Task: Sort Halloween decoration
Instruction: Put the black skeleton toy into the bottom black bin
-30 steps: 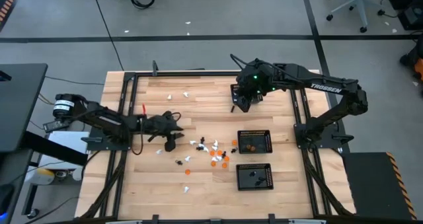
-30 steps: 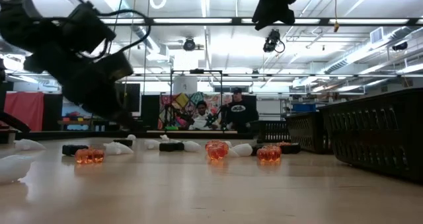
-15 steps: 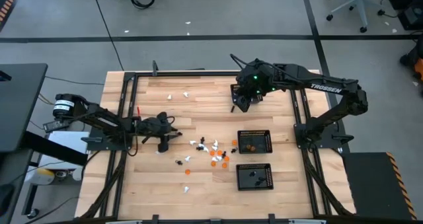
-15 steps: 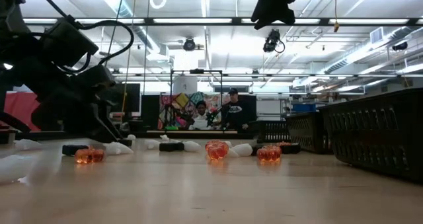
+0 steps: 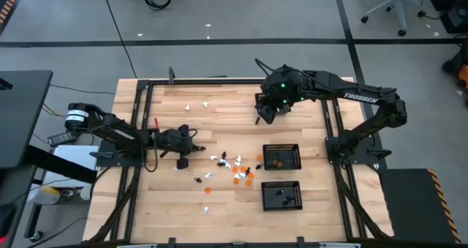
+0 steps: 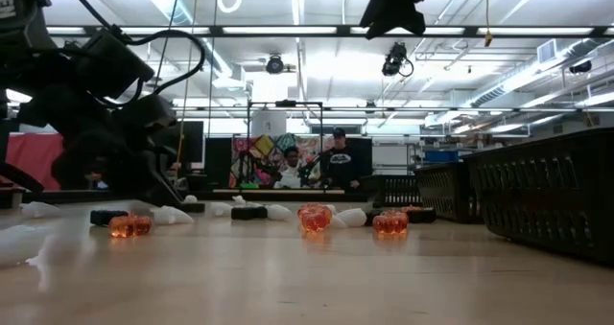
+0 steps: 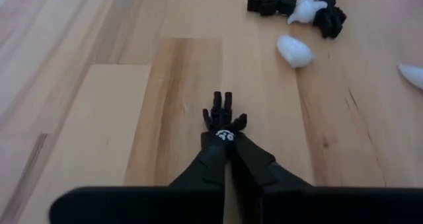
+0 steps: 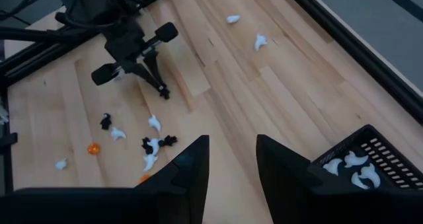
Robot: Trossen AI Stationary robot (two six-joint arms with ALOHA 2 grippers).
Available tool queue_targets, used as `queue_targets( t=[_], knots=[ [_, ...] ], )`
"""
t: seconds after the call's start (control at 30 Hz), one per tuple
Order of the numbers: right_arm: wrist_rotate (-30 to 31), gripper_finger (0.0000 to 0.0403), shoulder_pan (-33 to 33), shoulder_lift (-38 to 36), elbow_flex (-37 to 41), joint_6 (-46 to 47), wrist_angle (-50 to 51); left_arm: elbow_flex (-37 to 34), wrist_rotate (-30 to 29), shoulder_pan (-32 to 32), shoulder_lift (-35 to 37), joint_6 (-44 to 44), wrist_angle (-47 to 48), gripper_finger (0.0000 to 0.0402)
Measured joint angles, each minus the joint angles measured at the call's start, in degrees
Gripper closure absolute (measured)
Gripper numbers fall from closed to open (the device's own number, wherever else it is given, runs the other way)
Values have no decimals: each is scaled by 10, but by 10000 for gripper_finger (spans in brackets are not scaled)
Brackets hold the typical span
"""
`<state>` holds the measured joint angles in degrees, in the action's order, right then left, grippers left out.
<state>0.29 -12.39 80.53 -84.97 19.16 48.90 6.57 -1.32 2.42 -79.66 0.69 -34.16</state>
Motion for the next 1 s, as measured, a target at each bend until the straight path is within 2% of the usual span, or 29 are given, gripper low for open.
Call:
queue_targets(
  t=[0.4,0.63,0.77,1.0],
  knots=[
    [-1,273,15,0,0,3,10,3,-1,-2,-3,-23,-24,401],
    [1,273,15,0,0,3,10,3,0,-2,-3,-69,-39,392],
    [1,273,15,0,0,2,10,3,21,-2,8,-76,-60,399],
    [1,273,15,0,0,-4,10,3,22,-2,39,-81,-91,400]
  ],
)
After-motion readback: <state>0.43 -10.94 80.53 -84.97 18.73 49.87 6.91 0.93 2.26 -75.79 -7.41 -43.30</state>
